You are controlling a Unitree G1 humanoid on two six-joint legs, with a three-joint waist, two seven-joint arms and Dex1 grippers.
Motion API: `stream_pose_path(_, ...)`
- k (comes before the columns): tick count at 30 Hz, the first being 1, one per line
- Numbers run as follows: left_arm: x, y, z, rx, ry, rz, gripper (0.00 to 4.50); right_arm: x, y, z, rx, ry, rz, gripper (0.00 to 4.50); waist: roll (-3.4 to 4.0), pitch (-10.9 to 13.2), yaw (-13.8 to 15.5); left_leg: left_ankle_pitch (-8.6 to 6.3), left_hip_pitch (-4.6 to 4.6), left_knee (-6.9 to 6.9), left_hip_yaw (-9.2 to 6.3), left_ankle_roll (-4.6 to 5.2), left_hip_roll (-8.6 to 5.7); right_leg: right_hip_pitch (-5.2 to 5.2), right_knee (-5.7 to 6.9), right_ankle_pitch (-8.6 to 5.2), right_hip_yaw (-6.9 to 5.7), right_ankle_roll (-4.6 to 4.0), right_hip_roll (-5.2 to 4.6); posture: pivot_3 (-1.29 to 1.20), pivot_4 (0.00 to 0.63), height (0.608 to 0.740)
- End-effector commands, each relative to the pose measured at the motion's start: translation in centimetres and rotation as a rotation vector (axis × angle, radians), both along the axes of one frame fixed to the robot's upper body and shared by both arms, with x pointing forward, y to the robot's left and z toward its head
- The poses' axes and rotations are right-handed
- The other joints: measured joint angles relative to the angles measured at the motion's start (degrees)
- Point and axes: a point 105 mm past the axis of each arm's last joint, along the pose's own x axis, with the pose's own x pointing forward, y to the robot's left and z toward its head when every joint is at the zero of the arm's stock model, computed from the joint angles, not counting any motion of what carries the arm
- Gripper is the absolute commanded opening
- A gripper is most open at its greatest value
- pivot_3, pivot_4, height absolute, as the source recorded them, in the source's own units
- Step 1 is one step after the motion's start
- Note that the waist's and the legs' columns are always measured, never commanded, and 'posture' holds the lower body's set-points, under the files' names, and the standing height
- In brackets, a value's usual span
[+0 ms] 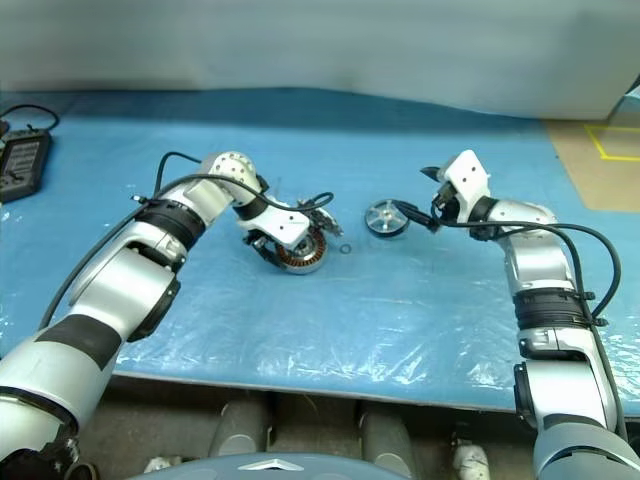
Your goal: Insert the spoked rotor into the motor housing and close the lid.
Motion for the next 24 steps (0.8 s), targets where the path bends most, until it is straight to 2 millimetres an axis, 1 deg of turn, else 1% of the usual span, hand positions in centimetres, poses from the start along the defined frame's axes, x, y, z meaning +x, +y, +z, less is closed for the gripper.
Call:
stream_pose_path(1,-2.2,-1.6,1.7,-0.063,0.049,-0.028,2.65,0.3,0.5,1.5,-0.007,-0.059,0.030,4.50,0.06,0.0,0.1,0.00,-0.04,0.00,0.00,0.01,0.03,-0.02,0.00,-0.01,-0.05,-0.02,0.00,0.00,0.150,0.740)
stream_pose_path(6,-5.8,-1.8,1.8,-0.056,0.181,-0.031,2.65,0.6,0.6,1.5,-0.019,-0.058,0.043,4.50,0.18,0.1,-0.3,0.00,-0.13,-0.03,0.00,0.00,0.05,-0.09,-0.01,-0.07,-0.14,-0.09,0.00,0.00,0.150,0.740)
stream_pose_path(8,-6.6,-1.6,1.6,-0.037,0.205,-0.029,2.65,0.6,0.5,1.7,-0.022,-0.062,0.044,4.50,0.18,0.1,-0.3,0.01,-0.11,-0.05,0.00,0.00,0.05,-0.09,-0.01,-0.08,-0.15,-0.10,0.00,0.00,0.150,0.740)
stream_pose_path(12,-7.1,-1.4,1.5,-0.029,0.227,-0.017,2.65,0.6,0.5,1.8,-0.025,-0.066,0.047,4.50,0.18,0.1,-0.4,0.02,-0.07,-0.05,0.00,0.00,0.04,-0.09,0.01,-0.08,-0.13,-0.10,0.01,0.00,0.150,0.740)
stream_pose_path(15,-6.8,-0.9,2.0,-0.041,0.212,-0.005,2.65,0.5,0.3,1.7,-0.026,-0.063,0.047,4.50,0.19,0.1,-0.5,0.03,-0.07,-0.04,0.00,0.01,0.03,-0.08,0.01,-0.08,-0.12,-0.09,0.01,0.00,0.150,0.740)
stream_pose_path(19,-5.7,0.8,3.3,-0.082,0.122,-0.013,2.65,0.4,0.2,1.5,-0.023,-0.057,0.041,4.50,0.19,0.1,-0.6,0.03,-0.06,-0.05,0.00,0.00,0.07,-0.09,0.01,-0.08,-0.12,-0.09,0.07,0.00,0.150,0.740)
stream_pose_path(21,-4.2,2.2,3.4,-0.055,0.051,-0.006,2.65,0.5,0.2,1.6,-0.020,-0.060,0.038,4.50,0.21,0.1,-0.5,0.03,-0.06,-0.05,0.00,0.00,0.07,-0.08,0.01,-0.08,-0.13,-0.09,0.07,0.00,0.150,0.740)
stream_pose_path(23,-2.9,3.1,3.2,-0.016,-0.019,-0.022,2.65,0.7,0.3,1.7,-0.016,-0.061,0.037,4.50,0.21,0.1,-0.4,0.04,-0.03,-0.03,0.00,0.00,0.04,-0.04,0.02,-0.07,-0.12,-0.08,0.05,0.00,0.150,0.740)
stream_pose_path(24,-2.2,3.1,3.1,-0.007,-0.047,-0.018,2.84,0.8,0.4,1.8,-0.015,-0.062,0.039,4.50,0.21,0.1,-0.4,0.04,-0.03,0.00,0.00,0.00,0.03,-0.03,0.03,-0.07,-0.12,-0.08,0.04,0.00,0.150,0.740)
